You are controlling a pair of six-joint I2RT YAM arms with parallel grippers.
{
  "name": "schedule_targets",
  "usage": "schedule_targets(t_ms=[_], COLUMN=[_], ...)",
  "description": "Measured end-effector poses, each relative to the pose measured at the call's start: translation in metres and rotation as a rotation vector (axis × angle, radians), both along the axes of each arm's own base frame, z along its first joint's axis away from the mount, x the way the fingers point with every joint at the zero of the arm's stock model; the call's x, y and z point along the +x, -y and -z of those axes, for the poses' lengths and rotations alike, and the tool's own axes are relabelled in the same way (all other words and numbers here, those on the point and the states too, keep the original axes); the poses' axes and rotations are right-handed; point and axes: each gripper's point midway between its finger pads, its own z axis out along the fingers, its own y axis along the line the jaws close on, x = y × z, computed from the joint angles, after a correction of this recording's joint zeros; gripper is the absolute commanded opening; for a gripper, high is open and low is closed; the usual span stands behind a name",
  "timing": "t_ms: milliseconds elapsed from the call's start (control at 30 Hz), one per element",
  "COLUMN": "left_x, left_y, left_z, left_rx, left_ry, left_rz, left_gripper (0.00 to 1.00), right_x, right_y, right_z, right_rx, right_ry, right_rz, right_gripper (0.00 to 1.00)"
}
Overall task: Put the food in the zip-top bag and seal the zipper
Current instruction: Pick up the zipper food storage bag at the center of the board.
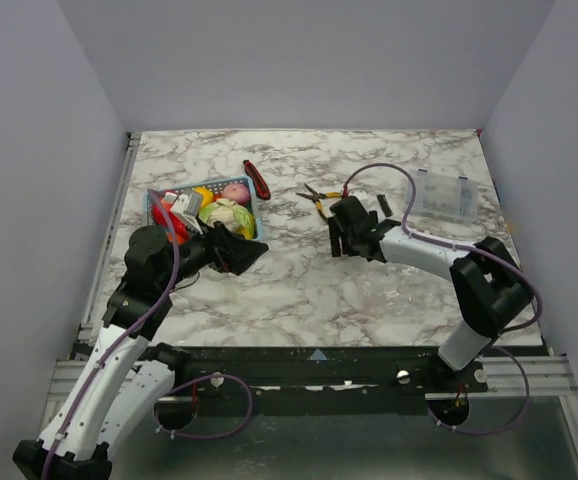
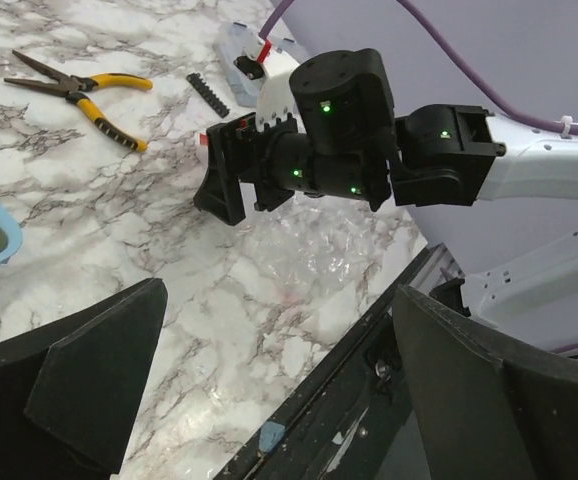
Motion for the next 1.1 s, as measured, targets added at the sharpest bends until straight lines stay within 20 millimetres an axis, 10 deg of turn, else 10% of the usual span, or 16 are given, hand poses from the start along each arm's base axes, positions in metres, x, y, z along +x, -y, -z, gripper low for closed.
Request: schedule_targets(t_ms=[233,633,1100], left_x=[0.022,0.081,0.083], left_y=[0.005,0.067,0.124], left_z=[-0.013,-0.003,0.032], left_rx=[0.083,-0.026,-0.097], left_ry=[-0.013,-0.255,-0.526], left_rz=[0.008,0.244,0.373], left_gripper=[0.92,0.83,0.87], right_x=[0.006,-0.051,-0.095], right_y=[0.001,-0.054,-0.071], right_z=[0.010,-0.083,-0.098], right_rx=[-0.123,0.270,0.494], right_ry=[0.103,0.429,0.443], right_rz=[-0.057,-0.492,-0.635], right_gripper=[0.01,0.00,0.00])
